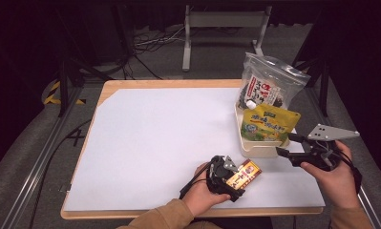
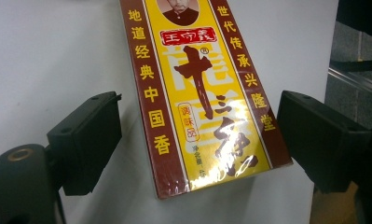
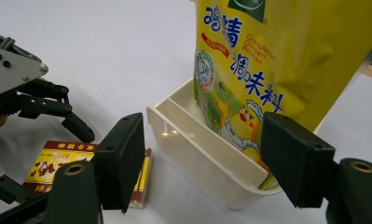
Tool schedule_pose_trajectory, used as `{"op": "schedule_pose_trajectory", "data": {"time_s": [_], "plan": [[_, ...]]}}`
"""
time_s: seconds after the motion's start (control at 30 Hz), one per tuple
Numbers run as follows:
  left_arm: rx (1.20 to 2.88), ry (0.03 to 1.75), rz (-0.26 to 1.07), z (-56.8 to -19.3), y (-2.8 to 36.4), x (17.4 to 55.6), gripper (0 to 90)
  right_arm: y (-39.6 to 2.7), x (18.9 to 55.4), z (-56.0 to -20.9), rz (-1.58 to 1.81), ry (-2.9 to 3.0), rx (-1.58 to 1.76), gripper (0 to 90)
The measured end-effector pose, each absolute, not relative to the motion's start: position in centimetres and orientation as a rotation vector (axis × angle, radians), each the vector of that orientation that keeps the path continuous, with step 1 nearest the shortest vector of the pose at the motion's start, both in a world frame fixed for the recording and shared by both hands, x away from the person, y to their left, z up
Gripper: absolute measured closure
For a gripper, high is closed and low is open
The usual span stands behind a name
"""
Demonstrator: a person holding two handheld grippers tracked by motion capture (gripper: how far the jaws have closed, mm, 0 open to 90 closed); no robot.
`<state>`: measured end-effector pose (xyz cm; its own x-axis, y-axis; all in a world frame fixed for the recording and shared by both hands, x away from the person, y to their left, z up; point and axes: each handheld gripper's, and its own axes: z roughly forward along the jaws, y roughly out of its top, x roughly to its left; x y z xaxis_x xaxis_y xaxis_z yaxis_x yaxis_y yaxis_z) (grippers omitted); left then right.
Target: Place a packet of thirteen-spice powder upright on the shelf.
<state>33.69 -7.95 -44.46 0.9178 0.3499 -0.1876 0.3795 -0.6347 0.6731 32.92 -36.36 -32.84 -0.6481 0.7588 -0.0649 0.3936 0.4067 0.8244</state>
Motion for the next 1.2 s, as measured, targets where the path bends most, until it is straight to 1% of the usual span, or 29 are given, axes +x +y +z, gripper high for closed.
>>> {"op": "schedule_pose_trajectory", "data": {"time_s": [0.07, 0.1, 0.3, 0.43, 0.53, 0.77, 0.97, 1.07, 1.2], "plan": [[2.306, 0.506, -0.075, -44.4, -7.8, 33.7, 23.1, -36.3, 32.9, -32.9, 1.138, 2.235, 0.984, 31.5], [2.314, 0.509, -0.067, -44.3, -7.8, 33.7, 25.5, -36.3, 32.9, -32.9, 1.139, 2.236, 0.985, 31.5], [2.327, 0.502, -0.073, -44.1, -7.6, 33.8, 27.7, -36.3, 32.9, -32.9, 1.141, 2.236, 0.986, 31.5], [2.341, 0.488, -0.053, -43.8, -7.3, 33.7, 30.4, -36.2, 33.0, -33.0, 1.143, 2.242, 0.983, 31.7], [2.332, 0.477, -0.039, -43.7, -6.9, 33.7, 32.3, -36.0, 33.1, -33.1, 1.149, 2.253, 0.979, 33.6], [2.325, 0.45, 0.001, -43.6, -6.0, 33.7, 33.2, -35.6, 33.1, -32.9, 1.19, 2.268, 0.978, 39.0], [2.287, 0.423, 0.019, -42.7, -5.0, 33.4, 33.3, -35.3, 33.1, -32.7, 1.207, 2.284, 0.971, 40.2], [2.267, 0.35, 0.026, -42.0, -4.0, 33.1, 33.3, -35.0, 33.1, -32.6, 1.212, 2.292, 0.969, 40.2], [2.254, 0.313, 0.048, -41.6, -2.9, 32.7, 33.2, -34.4, 32.9, -32.5, 1.214, 2.307, 0.962, 40.9]]}}
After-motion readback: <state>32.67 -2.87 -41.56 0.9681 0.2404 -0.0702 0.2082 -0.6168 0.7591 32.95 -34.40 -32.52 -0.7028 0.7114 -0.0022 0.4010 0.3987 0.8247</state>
